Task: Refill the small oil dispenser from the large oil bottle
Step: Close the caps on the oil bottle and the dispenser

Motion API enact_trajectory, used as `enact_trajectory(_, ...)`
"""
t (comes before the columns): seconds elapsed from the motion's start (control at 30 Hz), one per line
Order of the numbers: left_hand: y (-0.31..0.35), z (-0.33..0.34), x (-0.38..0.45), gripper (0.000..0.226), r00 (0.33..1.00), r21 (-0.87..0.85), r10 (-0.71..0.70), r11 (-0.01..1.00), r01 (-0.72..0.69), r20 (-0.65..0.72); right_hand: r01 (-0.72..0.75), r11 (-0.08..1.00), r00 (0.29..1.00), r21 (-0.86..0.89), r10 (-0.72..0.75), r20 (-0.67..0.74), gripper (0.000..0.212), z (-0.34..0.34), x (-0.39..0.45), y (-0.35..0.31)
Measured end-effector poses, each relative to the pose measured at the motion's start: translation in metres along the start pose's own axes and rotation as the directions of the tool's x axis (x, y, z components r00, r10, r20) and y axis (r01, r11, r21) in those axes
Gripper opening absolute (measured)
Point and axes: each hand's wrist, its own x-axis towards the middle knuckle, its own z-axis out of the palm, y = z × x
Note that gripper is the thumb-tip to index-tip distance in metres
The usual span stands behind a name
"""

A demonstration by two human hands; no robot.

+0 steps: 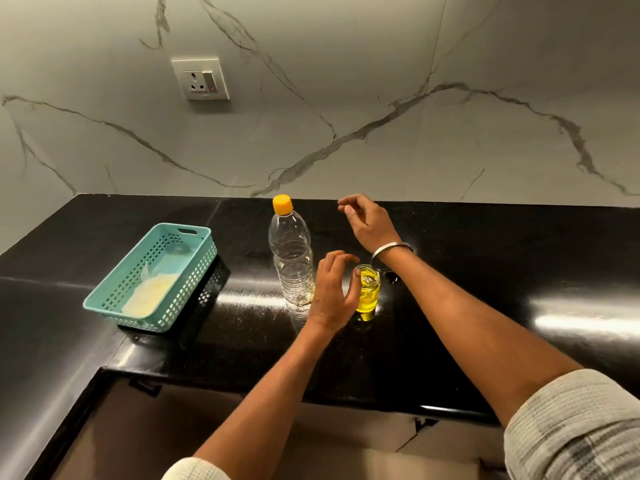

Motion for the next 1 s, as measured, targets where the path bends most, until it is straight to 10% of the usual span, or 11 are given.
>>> enact_trajectory(0.5, -0.028, 0.063, 0.068, 0.038, 0.844, 0.249, -0.329, 0.938, 0.241, 0.423, -0.417, 0.746, 0.831, -0.520, 0.544, 0.115, 0.071, -0.054, -0.041, 0.121)
enact_trajectory(1.0, -0.058, 0.064, 0.071, 0.053, 0.700, -0.021, -0.582, 0.763, 0.647, 0.414, -0.280, 0.714, 0.855, -0.641, 0.490, 0.172, 0.046, -0.019, -0.030, 0.156)
